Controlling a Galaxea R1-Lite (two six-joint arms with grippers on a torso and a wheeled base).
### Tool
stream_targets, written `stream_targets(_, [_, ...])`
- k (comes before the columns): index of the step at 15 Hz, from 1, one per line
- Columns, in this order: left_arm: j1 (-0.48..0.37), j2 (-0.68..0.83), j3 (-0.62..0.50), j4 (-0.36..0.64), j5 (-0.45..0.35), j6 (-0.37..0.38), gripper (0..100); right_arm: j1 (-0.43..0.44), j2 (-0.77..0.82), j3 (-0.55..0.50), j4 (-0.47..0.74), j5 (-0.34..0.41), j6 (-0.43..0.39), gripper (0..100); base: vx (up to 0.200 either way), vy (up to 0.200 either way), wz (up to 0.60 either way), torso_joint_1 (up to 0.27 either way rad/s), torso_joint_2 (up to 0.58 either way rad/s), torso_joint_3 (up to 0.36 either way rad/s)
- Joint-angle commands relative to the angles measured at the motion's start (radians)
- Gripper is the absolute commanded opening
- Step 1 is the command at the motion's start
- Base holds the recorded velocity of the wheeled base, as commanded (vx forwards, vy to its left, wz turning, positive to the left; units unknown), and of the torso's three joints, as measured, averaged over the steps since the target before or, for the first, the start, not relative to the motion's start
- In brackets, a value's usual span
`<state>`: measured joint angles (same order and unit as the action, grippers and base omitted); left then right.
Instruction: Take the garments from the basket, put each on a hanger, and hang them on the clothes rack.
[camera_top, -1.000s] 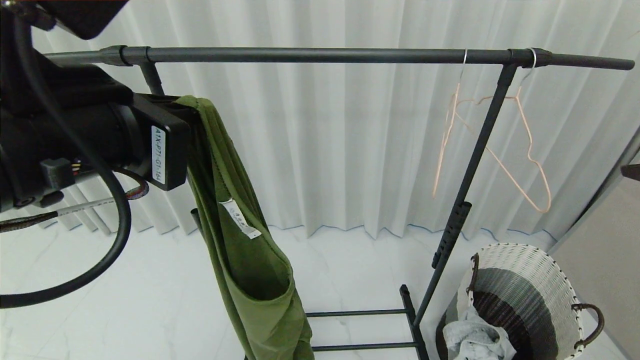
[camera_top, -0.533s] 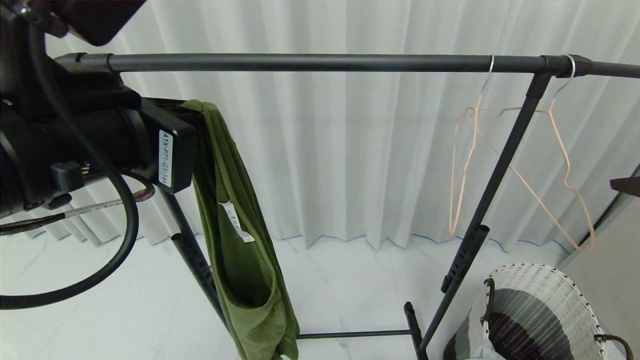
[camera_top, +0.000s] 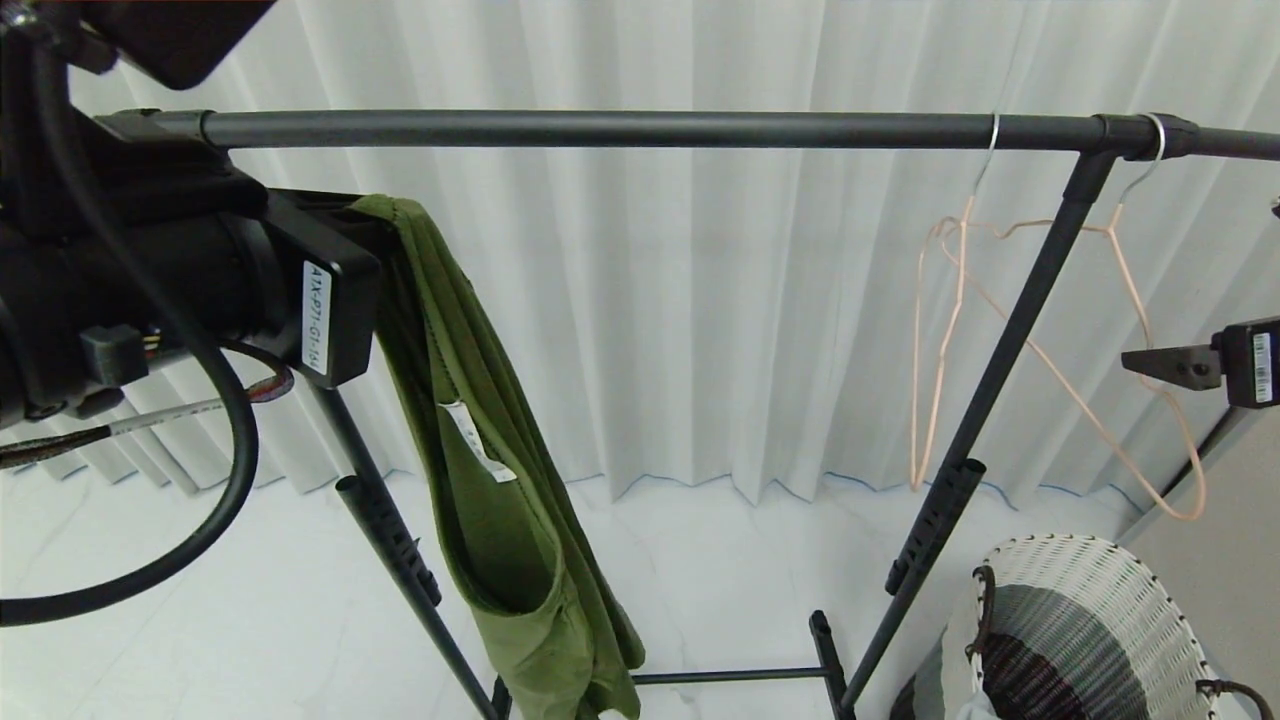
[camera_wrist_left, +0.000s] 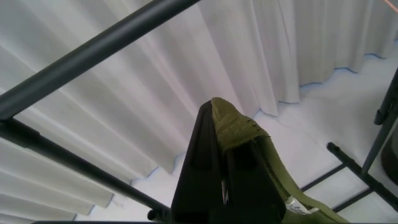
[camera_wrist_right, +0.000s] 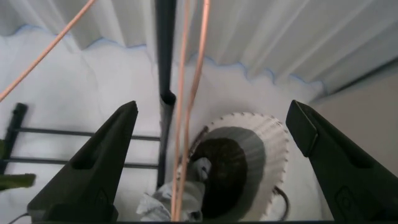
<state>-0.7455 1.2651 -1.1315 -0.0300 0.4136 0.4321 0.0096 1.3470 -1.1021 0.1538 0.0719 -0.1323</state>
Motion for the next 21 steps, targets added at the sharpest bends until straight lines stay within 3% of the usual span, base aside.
stream_targets(1, [-0.002,-0.001,-0.001,-0.001,0.001,0.004,0,-0.025,0.087,-0.001,-0.045,0.034,-0.001,100,0.000,0.000,0.00,0.000,0.00,0.000])
stream_targets(14, [-0.040,-0.023,0.001,-0.001,0.001,0.005,0,-0.023,0.216,-0.071,-0.065,0.032,0.066,100,0.000,0.000,0.00,0.000,0.00,0.000])
stream_targets(15, [-0.040,-0.024,0.001,-0.001,0.001,0.005,0,-0.023,0.216,-0.068,-0.063,0.032,0.066,0,0.000,0.000,0.00,0.000,0.00,0.000])
stream_targets(21, [-0.040,-0.024,0.002,-0.001,0.001,-0.001,0,-0.023,0.210,-0.071,-0.062,0.032,0.068,0,0.000,0.000,0.00,0.000,0.00,0.000])
